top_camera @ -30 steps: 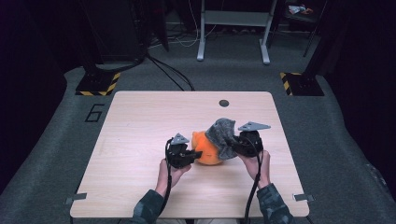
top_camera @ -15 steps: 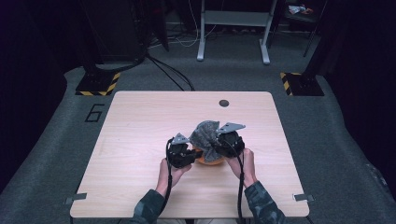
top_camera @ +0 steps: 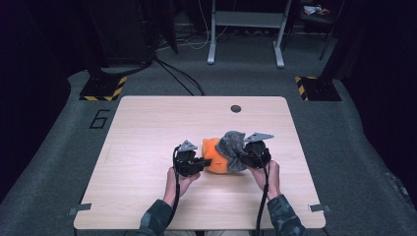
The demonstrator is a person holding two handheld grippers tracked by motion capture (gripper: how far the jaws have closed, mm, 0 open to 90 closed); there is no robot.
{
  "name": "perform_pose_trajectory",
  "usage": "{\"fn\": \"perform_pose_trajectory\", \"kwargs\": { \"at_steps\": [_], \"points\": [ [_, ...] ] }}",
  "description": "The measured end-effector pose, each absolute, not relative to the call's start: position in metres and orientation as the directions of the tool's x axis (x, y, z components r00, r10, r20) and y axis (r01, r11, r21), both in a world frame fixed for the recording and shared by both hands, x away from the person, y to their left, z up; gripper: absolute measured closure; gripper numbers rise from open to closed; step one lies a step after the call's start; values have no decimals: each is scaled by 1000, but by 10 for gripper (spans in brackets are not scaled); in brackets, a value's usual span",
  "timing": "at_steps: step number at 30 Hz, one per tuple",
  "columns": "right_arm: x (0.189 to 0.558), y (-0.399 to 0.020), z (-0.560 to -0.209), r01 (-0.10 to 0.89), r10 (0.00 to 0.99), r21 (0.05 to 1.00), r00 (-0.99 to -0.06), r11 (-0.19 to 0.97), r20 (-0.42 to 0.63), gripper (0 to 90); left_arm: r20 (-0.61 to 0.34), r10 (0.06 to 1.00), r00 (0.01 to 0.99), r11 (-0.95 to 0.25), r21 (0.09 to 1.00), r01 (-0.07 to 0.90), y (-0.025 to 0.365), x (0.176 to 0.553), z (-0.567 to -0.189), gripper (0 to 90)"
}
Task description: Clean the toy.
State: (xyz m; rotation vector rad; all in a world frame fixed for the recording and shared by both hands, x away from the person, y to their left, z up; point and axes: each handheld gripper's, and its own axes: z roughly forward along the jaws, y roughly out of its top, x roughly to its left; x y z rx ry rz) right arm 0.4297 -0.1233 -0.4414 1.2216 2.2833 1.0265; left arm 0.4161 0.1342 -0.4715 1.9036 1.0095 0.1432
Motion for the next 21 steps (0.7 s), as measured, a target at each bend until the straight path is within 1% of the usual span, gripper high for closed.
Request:
{"fn": "perform_pose_trajectory", "kwargs": {
  "at_steps": [4,5,10,12,14,17,20,21],
  "points": [
    [433,-135,-452,595,841,722,-540,354,33,743,-298,698,652,-218,778,589,135,417,-472,808],
    [435,-139,-459,623,858,710,-512,328,52,743,-295,700,650,-217,779,588,135,417,-473,809],
    [441,-150,-475,658,871,682,-488,320,63,743,-289,698,655,-225,780,585,137,419,-473,807],
    [441,-155,-475,670,872,683,-479,290,100,743,-286,700,654,-227,780,583,137,419,-473,806],
    [439,-158,-468,654,875,703,-475,281,92,742,-284,699,657,-226,783,579,137,419,-473,805],
    [435,-159,-451,625,864,731,-494,272,101,743,-269,694,667,-241,787,568,135,418,-472,804],
    [430,-144,-427,578,839,762,-537,291,86,742,-264,692,672,-247,788,564,134,418,-471,804],
    [429,-138,-422,561,829,766,-556,314,68,741,-257,692,674,-251,790,560,134,418,-471,804]
  ]
}}
